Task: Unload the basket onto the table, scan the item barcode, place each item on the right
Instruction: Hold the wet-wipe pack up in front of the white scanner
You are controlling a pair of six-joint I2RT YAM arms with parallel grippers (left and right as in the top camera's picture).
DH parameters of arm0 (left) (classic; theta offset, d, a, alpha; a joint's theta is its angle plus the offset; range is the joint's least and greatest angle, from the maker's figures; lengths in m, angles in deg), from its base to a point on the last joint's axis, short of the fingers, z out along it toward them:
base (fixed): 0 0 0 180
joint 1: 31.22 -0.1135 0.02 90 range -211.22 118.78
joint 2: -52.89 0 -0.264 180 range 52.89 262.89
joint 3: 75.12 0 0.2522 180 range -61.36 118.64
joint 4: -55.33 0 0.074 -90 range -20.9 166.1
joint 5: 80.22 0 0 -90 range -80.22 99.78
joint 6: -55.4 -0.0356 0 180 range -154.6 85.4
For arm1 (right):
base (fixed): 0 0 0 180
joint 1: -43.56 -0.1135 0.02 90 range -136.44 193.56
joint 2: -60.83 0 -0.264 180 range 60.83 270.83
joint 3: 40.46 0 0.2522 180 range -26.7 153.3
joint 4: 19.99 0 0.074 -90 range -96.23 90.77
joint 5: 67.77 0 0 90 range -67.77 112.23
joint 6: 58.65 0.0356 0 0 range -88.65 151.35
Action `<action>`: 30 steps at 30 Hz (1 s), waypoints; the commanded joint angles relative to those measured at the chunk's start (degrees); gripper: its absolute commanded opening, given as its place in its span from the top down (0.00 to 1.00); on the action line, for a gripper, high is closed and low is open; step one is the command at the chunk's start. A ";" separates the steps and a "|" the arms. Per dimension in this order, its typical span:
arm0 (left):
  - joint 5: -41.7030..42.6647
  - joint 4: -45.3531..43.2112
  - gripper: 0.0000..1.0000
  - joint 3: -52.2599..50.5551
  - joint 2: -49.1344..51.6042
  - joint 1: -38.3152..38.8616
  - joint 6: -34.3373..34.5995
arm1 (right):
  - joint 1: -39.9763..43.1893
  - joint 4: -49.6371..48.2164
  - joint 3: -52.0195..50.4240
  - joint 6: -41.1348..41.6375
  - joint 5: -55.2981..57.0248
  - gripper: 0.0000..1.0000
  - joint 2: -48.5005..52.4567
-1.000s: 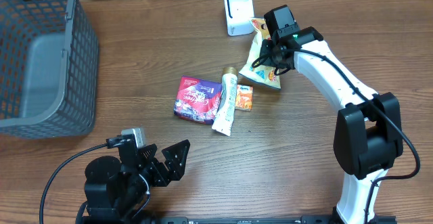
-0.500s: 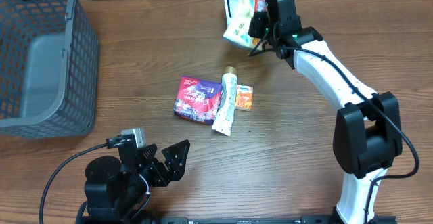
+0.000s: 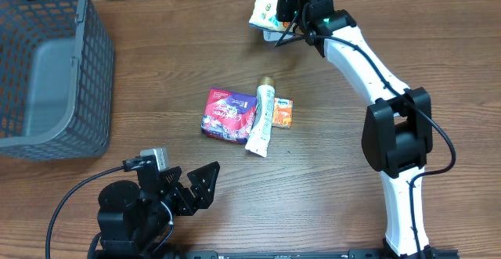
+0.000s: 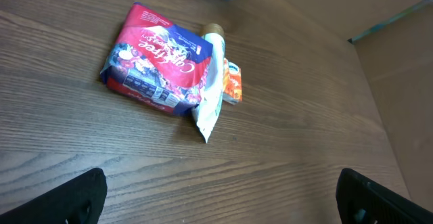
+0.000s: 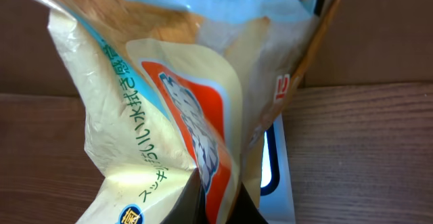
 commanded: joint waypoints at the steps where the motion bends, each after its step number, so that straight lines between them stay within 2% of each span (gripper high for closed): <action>1: 0.39 -0.15 0.00 0.33 -0.37 -0.24 0.59 | -2.10 -3.50 1.99 -5.16 4.66 0.96 -0.83; 9: 0.42 -0.15 0.00 0.33 -0.37 -0.24 0.59 | -2.71 -6.27 1.97 -5.31 7.45 0.96 -0.72; 23: 0.42 -0.07 0.00 0.33 -0.37 -0.22 0.59 | -2.51 -5.27 1.49 -5.27 7.93 0.96 -0.70; 27: 0.39 -0.04 0.00 0.33 -0.37 -0.24 0.59 | -1.14 -5.03 1.55 -5.20 8.11 0.96 -3.67; 30: 0.42 -0.07 0.00 0.33 -0.37 -0.22 0.59 | 2.69 -2.99 1.55 -1.44 8.09 0.96 -8.20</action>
